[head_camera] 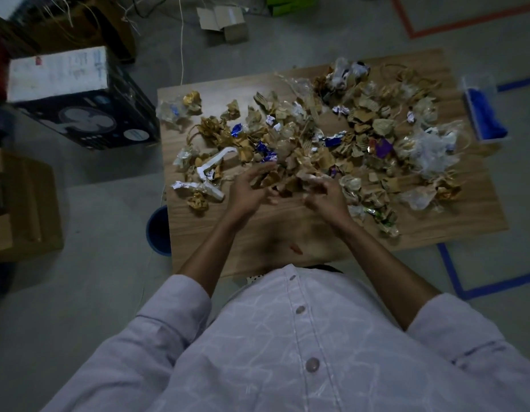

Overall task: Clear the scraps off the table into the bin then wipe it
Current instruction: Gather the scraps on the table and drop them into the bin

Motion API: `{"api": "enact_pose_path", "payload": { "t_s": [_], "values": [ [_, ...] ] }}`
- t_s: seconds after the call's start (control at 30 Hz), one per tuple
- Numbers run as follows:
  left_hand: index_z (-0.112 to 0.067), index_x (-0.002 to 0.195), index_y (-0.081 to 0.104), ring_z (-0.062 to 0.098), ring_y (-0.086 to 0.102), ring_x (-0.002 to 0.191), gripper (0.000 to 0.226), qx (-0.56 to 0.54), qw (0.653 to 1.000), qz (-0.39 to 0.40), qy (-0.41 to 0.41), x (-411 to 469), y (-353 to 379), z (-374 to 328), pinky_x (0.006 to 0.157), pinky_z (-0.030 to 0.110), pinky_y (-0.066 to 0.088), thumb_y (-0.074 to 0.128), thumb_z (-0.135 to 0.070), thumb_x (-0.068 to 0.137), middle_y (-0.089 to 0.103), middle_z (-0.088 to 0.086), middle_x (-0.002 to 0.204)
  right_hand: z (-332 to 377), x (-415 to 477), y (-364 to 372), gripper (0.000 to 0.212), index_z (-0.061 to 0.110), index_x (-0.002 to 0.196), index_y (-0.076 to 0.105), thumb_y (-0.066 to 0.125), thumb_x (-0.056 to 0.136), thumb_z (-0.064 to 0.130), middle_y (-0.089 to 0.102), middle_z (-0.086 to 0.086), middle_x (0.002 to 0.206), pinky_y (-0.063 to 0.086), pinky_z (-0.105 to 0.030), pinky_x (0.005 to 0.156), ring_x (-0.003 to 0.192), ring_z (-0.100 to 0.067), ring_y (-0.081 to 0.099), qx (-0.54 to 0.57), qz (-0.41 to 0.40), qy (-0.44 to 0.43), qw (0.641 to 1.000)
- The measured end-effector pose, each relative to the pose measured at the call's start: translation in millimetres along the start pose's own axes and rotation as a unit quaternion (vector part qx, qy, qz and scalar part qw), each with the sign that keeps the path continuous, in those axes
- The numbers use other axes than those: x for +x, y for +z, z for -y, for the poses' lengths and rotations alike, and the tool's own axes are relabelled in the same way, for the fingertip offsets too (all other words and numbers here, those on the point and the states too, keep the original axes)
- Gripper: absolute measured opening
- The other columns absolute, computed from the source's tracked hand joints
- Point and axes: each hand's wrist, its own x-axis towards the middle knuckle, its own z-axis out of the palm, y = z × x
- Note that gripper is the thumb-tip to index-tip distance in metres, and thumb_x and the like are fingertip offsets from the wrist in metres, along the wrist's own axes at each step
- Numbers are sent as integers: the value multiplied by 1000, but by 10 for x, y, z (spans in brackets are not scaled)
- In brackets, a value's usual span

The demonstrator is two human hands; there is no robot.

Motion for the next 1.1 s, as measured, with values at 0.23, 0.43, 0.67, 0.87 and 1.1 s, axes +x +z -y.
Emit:
{"api": "enact_pose_path", "payload": {
  "t_s": [0.23,0.43,0.67,0.87,1.1],
  "values": [
    [-8,113,68,25,67,75,21,42,969,88,-225,-355,70,883,55,33,57,70,-1,93,71,20,107,-776,-443,167,29,14,104,67,79,82,29,66,-6,102,43,-30,70,90,-24,62,-300,163,-137,930],
    [0,118,59,17,53,62,23,-87,951,63,-290,-399,64,993,51,27,35,57,5,96,59,18,90,-711,-237,190,9,15,87,73,78,80,11,74,-2,90,43,-26,68,82,-18,66,-340,215,-176,898],
    [-7,120,62,28,65,77,21,-30,974,-6,-223,-300,-136,809,57,38,55,56,-4,100,70,19,98,-148,243,176,20,16,102,76,80,83,16,72,3,92,51,-20,70,81,-9,67,-201,52,-127,970],
    [-12,127,59,35,52,127,43,250,914,-294,-122,-204,-387,846,108,50,44,62,-19,85,59,14,133,-60,113,315,43,15,122,69,82,81,21,69,-4,105,54,-30,78,91,-17,65,-193,-6,-175,965],
    [-37,158,-7,42,-2,151,132,307,893,-288,-162,256,-720,795,120,56,13,81,-71,65,-12,23,164,-3,-63,468,30,20,113,74,78,87,32,62,1,115,52,-22,72,88,-11,67,-178,77,-145,970]
  ]
}}
